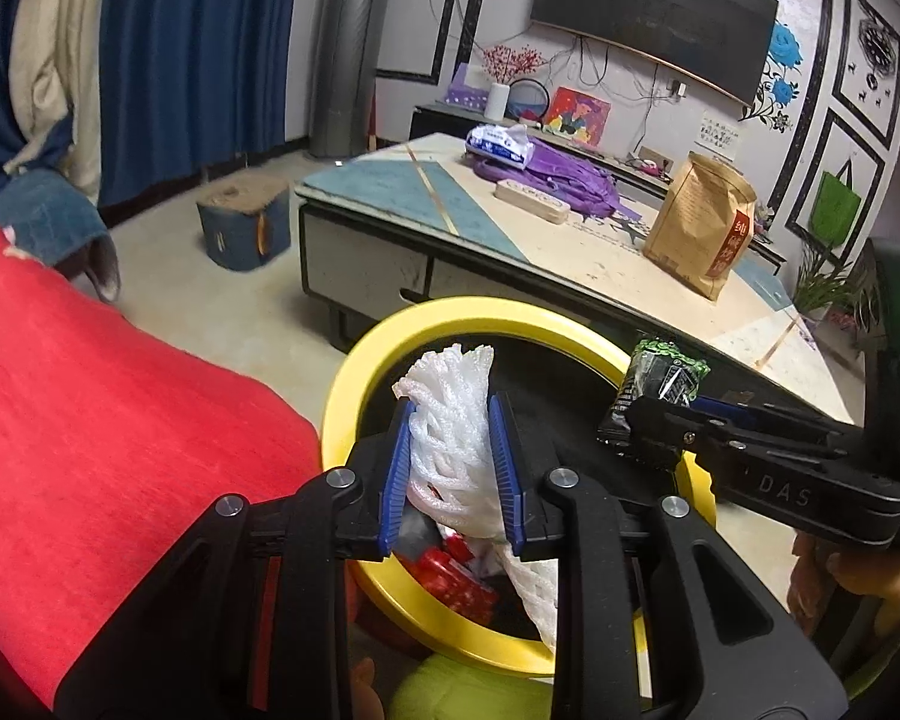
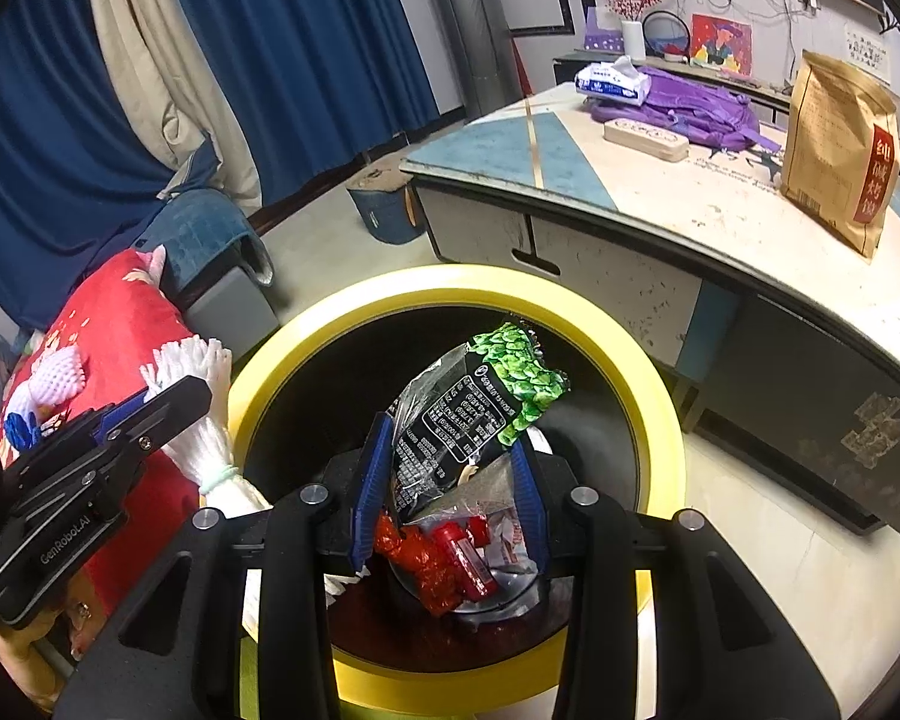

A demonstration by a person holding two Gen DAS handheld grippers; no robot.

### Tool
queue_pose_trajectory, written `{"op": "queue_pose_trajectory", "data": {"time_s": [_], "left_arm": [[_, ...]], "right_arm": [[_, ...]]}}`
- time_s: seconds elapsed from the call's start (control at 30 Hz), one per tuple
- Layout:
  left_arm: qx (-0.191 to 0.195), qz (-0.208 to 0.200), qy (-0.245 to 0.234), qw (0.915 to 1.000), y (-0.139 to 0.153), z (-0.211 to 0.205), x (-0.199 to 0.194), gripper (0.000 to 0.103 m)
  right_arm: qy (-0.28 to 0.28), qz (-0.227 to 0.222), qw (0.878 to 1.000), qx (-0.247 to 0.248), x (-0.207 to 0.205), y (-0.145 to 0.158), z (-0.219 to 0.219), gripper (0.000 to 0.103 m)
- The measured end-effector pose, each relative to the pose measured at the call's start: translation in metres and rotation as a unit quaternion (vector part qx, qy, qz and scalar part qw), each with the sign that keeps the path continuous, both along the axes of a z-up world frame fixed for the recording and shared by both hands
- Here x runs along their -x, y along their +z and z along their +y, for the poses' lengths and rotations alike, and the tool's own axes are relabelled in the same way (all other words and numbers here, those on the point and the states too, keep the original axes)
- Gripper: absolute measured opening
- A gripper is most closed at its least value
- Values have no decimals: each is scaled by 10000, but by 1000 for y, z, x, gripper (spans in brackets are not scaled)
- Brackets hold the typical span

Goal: Collect trash
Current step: 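Open the right gripper over the bin while the left gripper releases the foam net, then move both tools back over the remaining trash on the bedspread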

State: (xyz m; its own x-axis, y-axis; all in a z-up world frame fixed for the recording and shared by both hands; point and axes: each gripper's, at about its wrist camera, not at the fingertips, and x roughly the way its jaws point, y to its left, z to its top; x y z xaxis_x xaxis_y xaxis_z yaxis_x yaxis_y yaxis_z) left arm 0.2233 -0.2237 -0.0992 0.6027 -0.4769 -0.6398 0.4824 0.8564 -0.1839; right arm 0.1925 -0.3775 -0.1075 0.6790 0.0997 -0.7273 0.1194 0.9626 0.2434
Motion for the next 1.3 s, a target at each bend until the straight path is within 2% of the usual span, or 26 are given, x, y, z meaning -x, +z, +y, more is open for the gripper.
{"op": "queue_pose_trajectory", "data": {"time_s": [0.17,0.27,0.37,0.4,0.43,0.47,0.53,0.6,0.67,0.73,0.83,1.3], "left_arm": [[72,144,-39,9999,-6,0,-3,18],[152,205,-66,9997,-6,1,-4,24],[265,321,-59,9991,-6,2,-5,36],[291,330,-53,9990,-6,2,-5,44],[318,337,-46,9989,-5,3,-5,49],[328,336,-39,9989,-5,3,-4,50],[324,343,-8,9989,-5,4,-3,62],[378,423,33,9984,-5,7,-4,65],[438,509,38,9977,-6,8,-3,67],[463,516,33,9976,-5,9,-1,82],[541,542,68,9970,-3,12,2,92],[456,220,312,9982,18,30,19,92]], "right_arm": [[-46,101,9999,-33,-1,-6,-3,38],[-56,140,9999,-44,-2,-7,-4,42],[-60,135,9999,-61,-2,-7,-4,50],[-60,140,9999,-50,-2,-7,-4,56],[-65,140,9999,-43,-2,-7,-4,61],[-86,130,9999,-36,-1,-6,-5,62],[-132,119,9998,-26,-1,-6,-6,68],[-199,140,9997,-27,0,-6,-8,75],[-267,133,9995,-65,1,-7,-11,77],[-323,134,9994,-51,2,-6,-13,80],[-408,114,9991,-42,3,-5,-16,83],[-374,-29,9993,41,6,7,-9,85]]}}
